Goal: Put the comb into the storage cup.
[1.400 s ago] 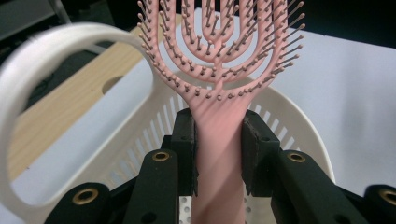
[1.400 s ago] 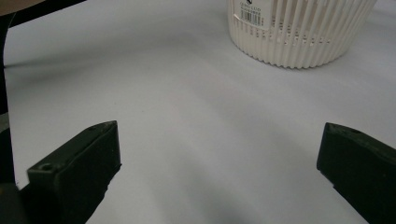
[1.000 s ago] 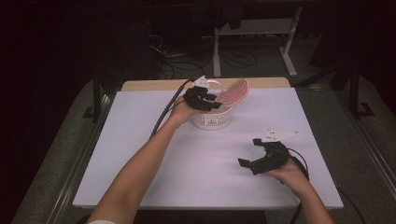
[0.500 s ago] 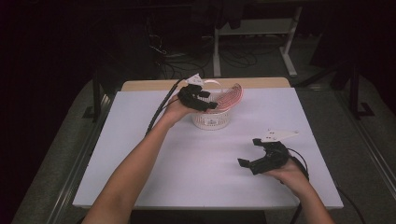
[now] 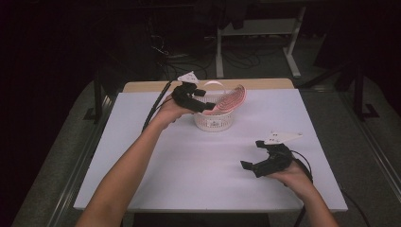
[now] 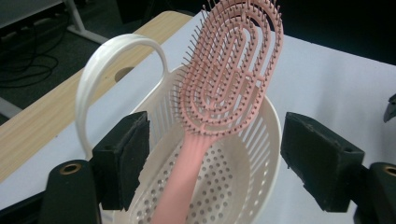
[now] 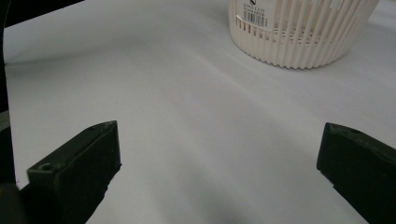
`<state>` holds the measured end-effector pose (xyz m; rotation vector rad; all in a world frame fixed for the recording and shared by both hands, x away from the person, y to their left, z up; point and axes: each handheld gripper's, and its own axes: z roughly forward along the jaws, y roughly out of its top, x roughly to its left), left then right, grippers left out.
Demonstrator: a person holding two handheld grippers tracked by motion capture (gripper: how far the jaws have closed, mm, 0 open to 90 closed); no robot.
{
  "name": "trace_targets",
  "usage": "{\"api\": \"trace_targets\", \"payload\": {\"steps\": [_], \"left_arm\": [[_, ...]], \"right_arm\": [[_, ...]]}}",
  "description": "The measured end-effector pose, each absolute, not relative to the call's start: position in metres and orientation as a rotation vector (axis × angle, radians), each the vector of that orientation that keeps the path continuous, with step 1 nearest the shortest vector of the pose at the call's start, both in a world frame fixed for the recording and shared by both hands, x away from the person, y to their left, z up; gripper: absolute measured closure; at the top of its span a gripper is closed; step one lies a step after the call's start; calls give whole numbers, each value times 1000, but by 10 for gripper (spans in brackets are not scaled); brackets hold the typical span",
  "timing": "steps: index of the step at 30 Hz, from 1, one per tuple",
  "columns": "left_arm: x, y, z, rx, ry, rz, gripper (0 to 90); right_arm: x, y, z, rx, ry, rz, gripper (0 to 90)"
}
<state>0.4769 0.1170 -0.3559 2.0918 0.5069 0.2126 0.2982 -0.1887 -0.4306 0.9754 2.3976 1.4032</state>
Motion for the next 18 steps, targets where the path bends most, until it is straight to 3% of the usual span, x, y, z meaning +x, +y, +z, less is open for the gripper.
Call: {"api": "trace_targets", "payload": {"steps": [18], "left_arm": [[450,162,-353,2080,608,227,1]], "right_arm": [[298,-189,-431,981,2397,1400,0]]}}
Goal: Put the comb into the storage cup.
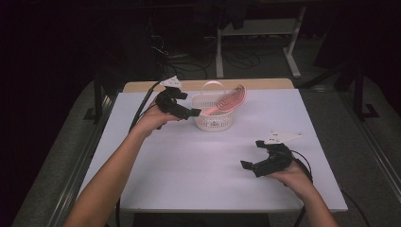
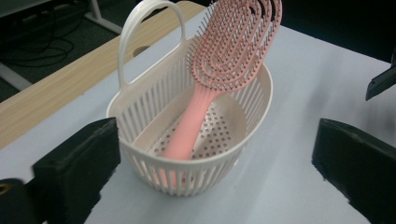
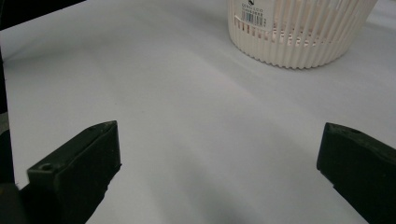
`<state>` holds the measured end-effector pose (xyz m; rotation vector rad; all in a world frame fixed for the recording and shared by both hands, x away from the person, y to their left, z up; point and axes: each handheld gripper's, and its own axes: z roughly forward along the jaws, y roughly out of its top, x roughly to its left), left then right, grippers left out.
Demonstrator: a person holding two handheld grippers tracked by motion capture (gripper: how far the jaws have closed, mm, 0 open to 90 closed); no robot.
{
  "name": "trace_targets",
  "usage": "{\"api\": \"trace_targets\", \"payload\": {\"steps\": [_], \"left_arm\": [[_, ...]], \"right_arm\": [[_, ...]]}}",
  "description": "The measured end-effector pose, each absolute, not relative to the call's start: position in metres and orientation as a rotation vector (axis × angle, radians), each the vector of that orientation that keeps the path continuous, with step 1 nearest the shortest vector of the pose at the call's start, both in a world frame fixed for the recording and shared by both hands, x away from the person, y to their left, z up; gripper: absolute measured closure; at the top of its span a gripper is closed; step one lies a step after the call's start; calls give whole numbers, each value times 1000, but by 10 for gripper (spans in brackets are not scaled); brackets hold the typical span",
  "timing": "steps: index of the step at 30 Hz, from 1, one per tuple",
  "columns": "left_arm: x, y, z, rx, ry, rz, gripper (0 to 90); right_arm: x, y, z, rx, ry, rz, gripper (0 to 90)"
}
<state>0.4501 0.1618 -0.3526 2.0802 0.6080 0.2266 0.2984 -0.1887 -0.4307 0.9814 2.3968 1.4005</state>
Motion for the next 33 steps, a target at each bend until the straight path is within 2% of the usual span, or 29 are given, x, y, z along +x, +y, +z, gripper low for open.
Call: {"api": "trace_targets", "payload": {"steps": [17,33], "left_arm": [[406,199,-365,2055,610,234,0],[368,227,-394,2032,658,243,0]], "right_arm": [[300,-189,-432,990,2397,1395,0],[300,-188,-433,987,2403,1384,0]]}}
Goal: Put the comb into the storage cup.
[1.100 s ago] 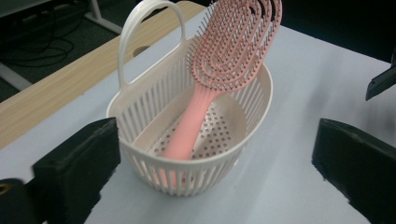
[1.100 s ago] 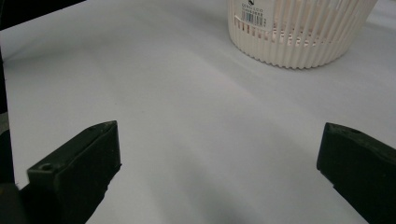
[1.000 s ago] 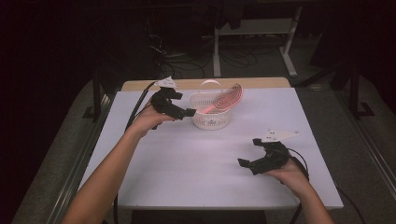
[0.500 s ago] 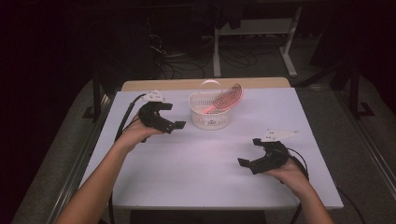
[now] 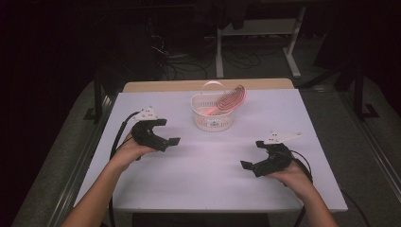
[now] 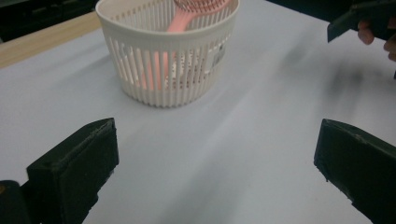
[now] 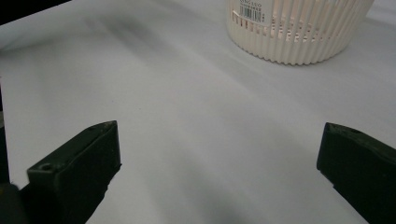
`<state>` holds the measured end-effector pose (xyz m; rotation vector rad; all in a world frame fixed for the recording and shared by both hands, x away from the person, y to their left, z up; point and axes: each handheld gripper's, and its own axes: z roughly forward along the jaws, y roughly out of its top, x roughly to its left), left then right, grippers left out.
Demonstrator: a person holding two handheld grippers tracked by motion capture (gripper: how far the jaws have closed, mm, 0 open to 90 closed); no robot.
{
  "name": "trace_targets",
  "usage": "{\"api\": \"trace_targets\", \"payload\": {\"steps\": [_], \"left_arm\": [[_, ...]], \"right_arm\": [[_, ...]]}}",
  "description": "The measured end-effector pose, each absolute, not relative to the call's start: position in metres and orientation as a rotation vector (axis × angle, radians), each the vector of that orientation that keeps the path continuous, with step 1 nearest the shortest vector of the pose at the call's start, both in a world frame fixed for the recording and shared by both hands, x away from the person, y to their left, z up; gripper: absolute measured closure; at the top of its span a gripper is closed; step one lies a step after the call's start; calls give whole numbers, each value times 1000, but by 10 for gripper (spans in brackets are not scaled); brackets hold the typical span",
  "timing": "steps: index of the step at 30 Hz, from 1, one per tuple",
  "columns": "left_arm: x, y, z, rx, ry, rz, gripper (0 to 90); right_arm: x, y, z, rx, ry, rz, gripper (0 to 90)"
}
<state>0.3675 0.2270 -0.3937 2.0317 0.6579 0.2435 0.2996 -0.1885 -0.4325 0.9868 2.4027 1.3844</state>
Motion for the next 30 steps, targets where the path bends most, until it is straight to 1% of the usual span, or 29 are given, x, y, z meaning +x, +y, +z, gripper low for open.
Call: {"api": "trace_targets", "payload": {"steps": [16,30], "left_arm": [[332,254,-413,1974,668,262,0],[306,265,-435,2023,666,262,0]], "right_arm": [[299,-189,-433,1000,2400,1379,0],[297,-191,-436,1008,2395,1380,0]]}}
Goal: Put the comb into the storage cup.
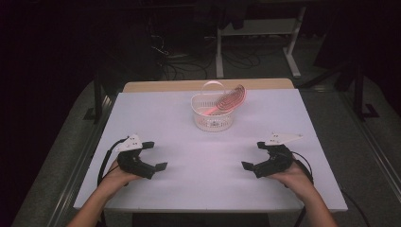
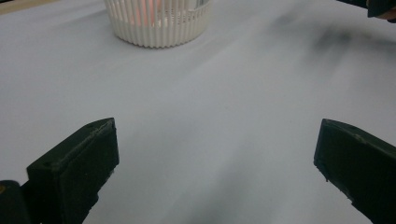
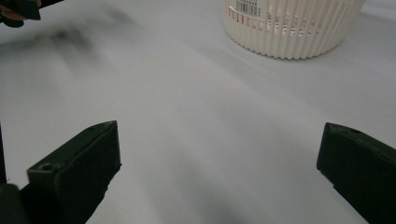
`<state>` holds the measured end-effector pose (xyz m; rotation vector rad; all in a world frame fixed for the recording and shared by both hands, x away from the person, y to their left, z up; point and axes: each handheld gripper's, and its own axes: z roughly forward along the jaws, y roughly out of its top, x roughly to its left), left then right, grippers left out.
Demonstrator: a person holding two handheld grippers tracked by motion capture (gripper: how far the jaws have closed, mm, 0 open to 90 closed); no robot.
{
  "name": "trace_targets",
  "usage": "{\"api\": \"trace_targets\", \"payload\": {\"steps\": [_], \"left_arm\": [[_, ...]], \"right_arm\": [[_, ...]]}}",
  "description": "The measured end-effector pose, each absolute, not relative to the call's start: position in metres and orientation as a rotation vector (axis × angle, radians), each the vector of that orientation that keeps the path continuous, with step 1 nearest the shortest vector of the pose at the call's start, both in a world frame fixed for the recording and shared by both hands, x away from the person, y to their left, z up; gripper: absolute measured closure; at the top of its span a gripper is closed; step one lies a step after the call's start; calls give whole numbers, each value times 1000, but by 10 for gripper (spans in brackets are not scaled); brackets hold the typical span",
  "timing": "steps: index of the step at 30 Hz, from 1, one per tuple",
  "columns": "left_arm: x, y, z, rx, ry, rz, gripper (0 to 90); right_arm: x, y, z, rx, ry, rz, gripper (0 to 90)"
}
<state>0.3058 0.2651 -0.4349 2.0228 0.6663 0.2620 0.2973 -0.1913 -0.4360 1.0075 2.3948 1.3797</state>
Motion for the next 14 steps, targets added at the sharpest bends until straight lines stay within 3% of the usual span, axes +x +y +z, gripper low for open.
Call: {"api": "trace_targets", "payload": {"steps": [14], "left_arm": [[301,269,-443,2041,674,244,0]], "right_arm": [[296,-193,-444,1011,2410,1358,0]]}}
